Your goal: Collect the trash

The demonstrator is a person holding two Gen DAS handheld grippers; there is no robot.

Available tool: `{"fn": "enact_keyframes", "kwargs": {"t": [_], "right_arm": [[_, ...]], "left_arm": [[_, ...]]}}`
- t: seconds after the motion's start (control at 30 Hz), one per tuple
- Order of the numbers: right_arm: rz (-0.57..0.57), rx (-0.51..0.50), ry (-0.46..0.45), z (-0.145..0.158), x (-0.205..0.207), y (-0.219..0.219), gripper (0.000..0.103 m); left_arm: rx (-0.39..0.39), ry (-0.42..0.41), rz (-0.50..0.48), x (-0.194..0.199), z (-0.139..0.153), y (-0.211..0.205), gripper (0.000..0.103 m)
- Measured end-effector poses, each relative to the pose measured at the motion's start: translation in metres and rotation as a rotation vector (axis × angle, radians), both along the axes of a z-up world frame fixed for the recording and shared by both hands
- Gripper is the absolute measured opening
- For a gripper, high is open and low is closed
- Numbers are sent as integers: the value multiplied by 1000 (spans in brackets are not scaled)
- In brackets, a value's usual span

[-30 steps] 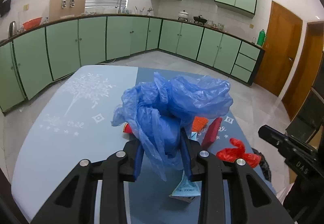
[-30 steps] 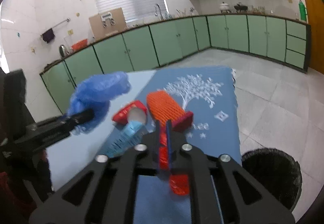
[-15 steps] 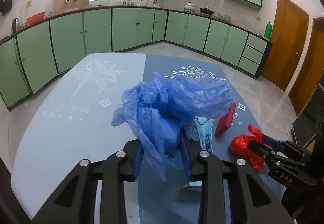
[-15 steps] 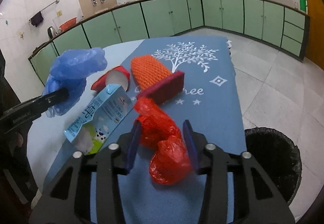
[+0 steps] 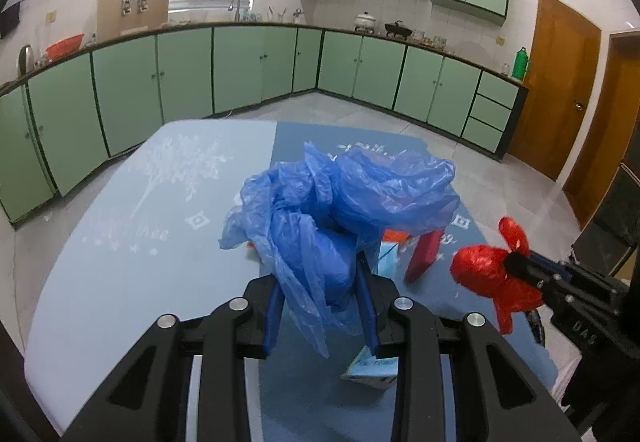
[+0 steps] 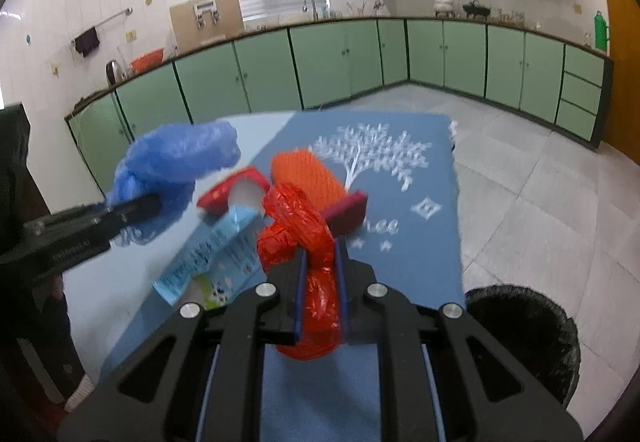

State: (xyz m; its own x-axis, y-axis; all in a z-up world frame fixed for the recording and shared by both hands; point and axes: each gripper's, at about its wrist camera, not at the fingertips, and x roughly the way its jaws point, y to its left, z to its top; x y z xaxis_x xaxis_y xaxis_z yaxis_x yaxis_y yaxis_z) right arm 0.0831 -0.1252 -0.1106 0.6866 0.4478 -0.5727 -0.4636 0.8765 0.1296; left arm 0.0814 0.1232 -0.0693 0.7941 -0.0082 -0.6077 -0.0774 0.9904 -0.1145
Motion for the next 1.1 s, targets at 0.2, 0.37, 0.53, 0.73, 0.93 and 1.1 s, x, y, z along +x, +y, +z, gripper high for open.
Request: {"fn": "enact_keyframes", "kwargs": {"t": [0.2, 0.37, 0.53, 0.73, 0.93, 1.1], "right_arm": [[-39, 50, -68, 35, -4, -19, 12], [-84, 63, -107, 53, -6, -37, 12], [-132, 69, -135, 64, -7, -61, 12], [-207, 66, -156, 69, -11, -97, 12], [-298, 60, -164, 67, -19, -137, 12], [-369, 54, -160, 62, -24, -170, 12]], "left_arm": [[3, -44, -50, 2, 18, -17, 32], [2, -75, -105, 9, 30, -38, 32], [-5, -96, -169, 18, 40, -62, 32], [-9, -113, -259, 27, 45, -100, 32], [-15, -109, -353, 39, 44, -141, 32], [-21, -108, -427, 42, 37, -177, 32]]}}
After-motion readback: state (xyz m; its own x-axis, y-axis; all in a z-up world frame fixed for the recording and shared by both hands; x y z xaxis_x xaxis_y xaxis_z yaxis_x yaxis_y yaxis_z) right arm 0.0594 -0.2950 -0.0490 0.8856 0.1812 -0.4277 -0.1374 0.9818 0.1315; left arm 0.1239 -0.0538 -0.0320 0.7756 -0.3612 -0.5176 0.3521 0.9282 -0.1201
